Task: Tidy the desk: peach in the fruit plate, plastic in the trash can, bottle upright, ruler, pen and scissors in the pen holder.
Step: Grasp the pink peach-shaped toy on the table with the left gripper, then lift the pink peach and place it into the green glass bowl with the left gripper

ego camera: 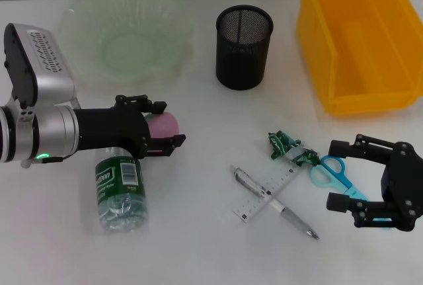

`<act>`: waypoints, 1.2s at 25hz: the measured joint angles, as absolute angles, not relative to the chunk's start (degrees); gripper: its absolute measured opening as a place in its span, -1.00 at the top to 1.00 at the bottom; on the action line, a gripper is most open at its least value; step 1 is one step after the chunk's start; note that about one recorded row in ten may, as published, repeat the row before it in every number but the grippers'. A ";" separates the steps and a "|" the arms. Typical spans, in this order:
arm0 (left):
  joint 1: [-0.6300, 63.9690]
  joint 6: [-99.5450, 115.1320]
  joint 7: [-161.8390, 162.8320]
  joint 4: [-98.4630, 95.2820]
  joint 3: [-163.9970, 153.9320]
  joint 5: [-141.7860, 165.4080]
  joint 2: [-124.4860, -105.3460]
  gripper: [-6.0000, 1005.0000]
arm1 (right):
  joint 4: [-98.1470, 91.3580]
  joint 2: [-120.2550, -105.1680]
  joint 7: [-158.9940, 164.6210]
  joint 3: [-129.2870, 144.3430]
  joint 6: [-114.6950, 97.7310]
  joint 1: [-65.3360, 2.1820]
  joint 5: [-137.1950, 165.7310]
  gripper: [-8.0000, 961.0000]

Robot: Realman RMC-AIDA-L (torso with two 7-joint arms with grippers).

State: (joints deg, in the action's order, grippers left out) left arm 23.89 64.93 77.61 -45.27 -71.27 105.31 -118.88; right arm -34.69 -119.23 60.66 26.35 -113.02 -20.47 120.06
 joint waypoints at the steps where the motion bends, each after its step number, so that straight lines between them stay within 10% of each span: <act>1: 23.90 64.38 77.81 -45.26 -71.40 105.51 -118.88 -0.44 | -34.70 -119.23 60.65 26.37 -113.02 -20.48 120.06 -0.74; 12: 22.81 59.72 78.20 -47.15 -77.28 105.79 -119.04 -0.36 | -34.66 -119.27 60.64 26.57 -113.02 -20.48 120.06 -0.74; 15: 22.85 59.28 78.22 -47.21 -77.32 105.69 -119.06 0.07 | -34.51 -119.27 60.64 26.41 -113.02 -20.48 120.06 -0.74; 30: 20.14 66.01 81.29 -56.24 -77.44 99.23 -118.93 0.49 | -34.01 -119.27 60.64 26.18 -112.85 -20.40 120.06 -0.74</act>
